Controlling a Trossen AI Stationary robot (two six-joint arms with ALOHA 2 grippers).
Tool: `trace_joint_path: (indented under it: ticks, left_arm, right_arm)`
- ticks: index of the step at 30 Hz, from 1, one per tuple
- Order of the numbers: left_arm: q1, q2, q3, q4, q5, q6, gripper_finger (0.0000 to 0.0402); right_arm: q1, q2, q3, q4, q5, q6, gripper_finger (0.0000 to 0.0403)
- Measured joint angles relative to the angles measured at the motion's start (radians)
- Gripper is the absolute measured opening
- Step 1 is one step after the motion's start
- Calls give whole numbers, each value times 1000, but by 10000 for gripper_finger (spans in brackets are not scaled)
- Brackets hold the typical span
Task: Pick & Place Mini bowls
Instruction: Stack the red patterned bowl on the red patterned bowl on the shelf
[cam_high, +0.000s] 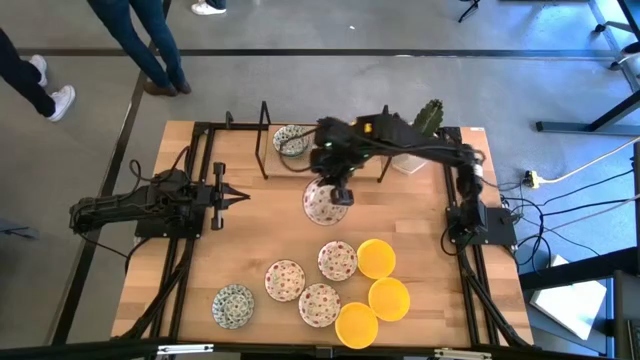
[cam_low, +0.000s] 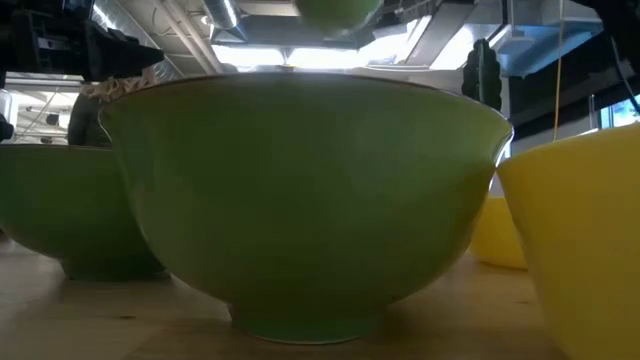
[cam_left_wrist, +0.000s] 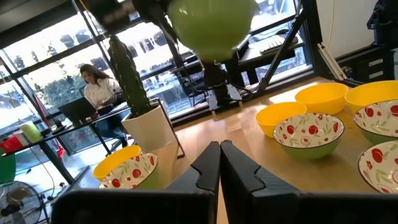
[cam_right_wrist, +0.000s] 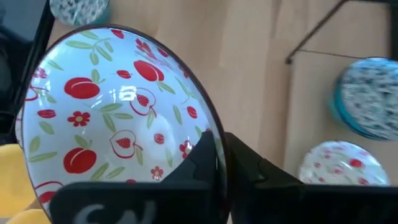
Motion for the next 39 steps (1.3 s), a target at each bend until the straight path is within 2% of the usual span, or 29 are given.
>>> trace_joint_path:
  ticks: [7, 10, 15, 20, 26, 32, 34, 39]
  left_arm:
    - [0, 0, 0, 0, 0, 0, 7]
    - [0, 0, 0, 0, 0, 0, 8]
    - [0, 0, 0, 0, 0, 0, 4]
    - [0, 0, 0, 0, 0, 0, 7]
    - [0, 0, 0, 0, 0, 0, 5]
    - [0, 0, 0, 0, 0, 0, 6]
    - [0, 0, 0, 1, 0, 0, 8]
    - [0, 0, 0, 1, 0, 0, 5]
  right_arm:
    - [5, -136, 0, -11, 49, 74, 16]
    - [33, -200, 0, -19, 136, 108, 16]
    - [87, -293, -3, -134, 237, 210, 16]
    - [165, -394, -92, -243, 403, 389, 16]
    - [250, -568, -321, -243, 453, 616, 16]
    - [292, -772, -610, -233, 489, 756, 16]
    - [299, -845, -716, -185, 484, 740, 16]
    - [309, -1020, -1002, 41, 392, 610, 16]
